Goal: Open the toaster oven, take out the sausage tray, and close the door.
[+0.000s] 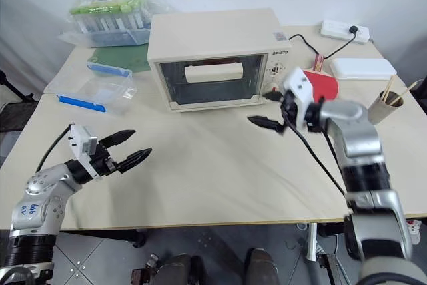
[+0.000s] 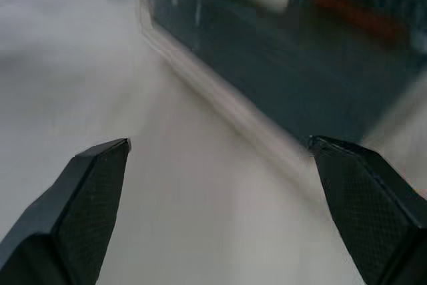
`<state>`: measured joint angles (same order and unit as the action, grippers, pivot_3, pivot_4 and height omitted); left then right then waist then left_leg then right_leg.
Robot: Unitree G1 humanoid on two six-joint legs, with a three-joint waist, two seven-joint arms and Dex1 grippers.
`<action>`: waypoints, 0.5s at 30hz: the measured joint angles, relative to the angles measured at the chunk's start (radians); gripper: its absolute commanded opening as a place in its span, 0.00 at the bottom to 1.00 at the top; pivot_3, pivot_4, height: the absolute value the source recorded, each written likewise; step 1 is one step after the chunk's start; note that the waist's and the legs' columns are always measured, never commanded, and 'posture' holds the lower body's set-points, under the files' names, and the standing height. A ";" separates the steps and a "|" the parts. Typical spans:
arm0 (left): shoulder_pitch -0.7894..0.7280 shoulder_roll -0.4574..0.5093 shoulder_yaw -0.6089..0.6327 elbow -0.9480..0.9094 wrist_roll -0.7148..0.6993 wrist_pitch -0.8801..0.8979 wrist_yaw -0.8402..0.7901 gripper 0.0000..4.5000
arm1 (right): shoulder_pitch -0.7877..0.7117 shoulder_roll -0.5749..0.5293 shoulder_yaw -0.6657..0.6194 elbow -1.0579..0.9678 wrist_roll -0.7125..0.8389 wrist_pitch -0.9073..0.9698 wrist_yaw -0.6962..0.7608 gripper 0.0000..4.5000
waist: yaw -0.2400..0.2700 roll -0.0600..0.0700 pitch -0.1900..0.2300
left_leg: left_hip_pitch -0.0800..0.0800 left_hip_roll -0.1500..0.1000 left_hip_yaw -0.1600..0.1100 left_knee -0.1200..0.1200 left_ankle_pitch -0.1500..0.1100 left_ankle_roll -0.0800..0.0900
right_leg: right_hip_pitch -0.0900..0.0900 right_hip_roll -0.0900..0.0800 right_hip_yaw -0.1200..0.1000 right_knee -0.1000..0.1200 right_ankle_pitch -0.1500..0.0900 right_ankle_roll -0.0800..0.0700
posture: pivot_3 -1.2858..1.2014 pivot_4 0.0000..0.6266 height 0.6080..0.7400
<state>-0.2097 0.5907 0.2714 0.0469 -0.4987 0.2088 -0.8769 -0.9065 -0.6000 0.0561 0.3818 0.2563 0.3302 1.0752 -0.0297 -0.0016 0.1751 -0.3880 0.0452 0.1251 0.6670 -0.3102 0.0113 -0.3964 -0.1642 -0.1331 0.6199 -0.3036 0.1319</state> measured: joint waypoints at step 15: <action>0.007 -0.015 0.085 -0.041 -0.100 0.031 0.006 1.00 | -0.246 0.143 0.057 0.348 -0.077 -0.211 0.200 0.99 | -0.005 0.000 0.000 | -0.001 0.001 0.008 -0.001 -0.001 -0.001 | -0.002 0.001 0.000 0.001 0.000 0.000 | 0.52 0.24 1.00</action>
<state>-0.2023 0.5759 0.3563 0.0063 -0.5991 0.2393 -0.8704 -1.1527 -0.4568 0.1133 0.7297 0.1792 0.1188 1.2757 -0.0350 -0.0019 0.1753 -0.3886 0.0466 0.1328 0.6662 -0.3108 0.0107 -0.3981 -0.1631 -0.1336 0.6211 -0.3037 0.1319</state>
